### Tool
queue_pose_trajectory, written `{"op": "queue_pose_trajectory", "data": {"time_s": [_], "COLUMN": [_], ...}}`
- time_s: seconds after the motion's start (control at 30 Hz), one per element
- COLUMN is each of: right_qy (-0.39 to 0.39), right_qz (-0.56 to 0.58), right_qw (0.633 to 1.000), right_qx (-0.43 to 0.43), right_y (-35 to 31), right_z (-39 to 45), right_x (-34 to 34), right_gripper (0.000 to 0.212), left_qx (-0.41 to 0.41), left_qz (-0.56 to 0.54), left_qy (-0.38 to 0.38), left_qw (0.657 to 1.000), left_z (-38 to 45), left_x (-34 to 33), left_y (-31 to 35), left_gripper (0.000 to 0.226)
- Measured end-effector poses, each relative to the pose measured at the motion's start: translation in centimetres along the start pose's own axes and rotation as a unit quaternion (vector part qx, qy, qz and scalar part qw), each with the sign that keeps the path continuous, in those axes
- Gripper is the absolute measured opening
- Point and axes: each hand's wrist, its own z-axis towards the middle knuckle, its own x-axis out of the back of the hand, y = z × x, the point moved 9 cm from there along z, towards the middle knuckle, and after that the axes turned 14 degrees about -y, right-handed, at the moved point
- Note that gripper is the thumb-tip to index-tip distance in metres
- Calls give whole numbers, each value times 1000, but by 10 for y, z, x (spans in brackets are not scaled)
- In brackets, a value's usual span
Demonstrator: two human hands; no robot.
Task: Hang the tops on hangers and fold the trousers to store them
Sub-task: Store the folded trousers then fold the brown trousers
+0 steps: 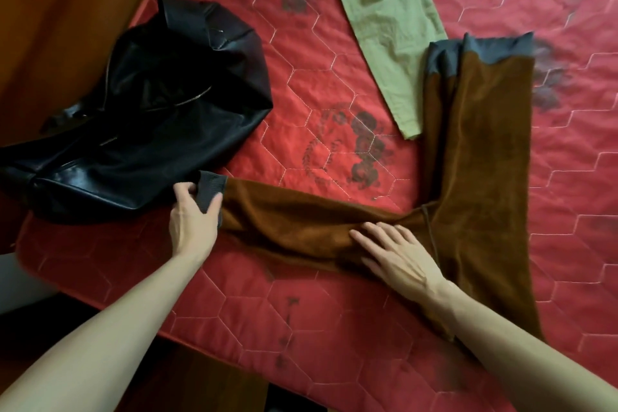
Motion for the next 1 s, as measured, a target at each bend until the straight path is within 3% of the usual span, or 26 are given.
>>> {"op": "queue_pose_trajectory", "data": {"time_s": [0.1,0.27,0.33,0.4,0.47,0.53,0.63,0.83,1.0], "right_qy": [-112,-171,-138,-40,79,143,146,49,73], "right_qz": [17,109,126,120,128,170,240,312,317], "right_qw": [993,979,982,992,988,961,915,888,864], "right_qx": [-22,17,32,16,-47,-162,-289,-334,-385], "right_y": [-2,5,15,33,61,103,158,211,240], "right_z": [-10,-8,-8,-13,-21,-31,-34,-8,17], "right_x": [-39,-39,-20,10,39,54,56,48,67], "right_gripper": [83,79,67,50,36,29,42,67,67], "left_qx": [18,60,75,43,-11,-60,-131,-255,-313], "left_qz": [17,39,96,141,190,220,203,128,117], "left_qy": [-41,-13,22,63,85,66,-16,-110,-167], "left_qw": [999,997,992,987,978,971,970,952,928], "left_z": [4,1,-4,-12,-18,-19,-18,-12,14], "left_x": [-10,-5,-4,-11,-25,-51,-102,-188,-242], "left_y": [2,11,21,43,72,102,154,283,387], "left_gripper": [34,22,30,46,54,51,36,25,31]}}
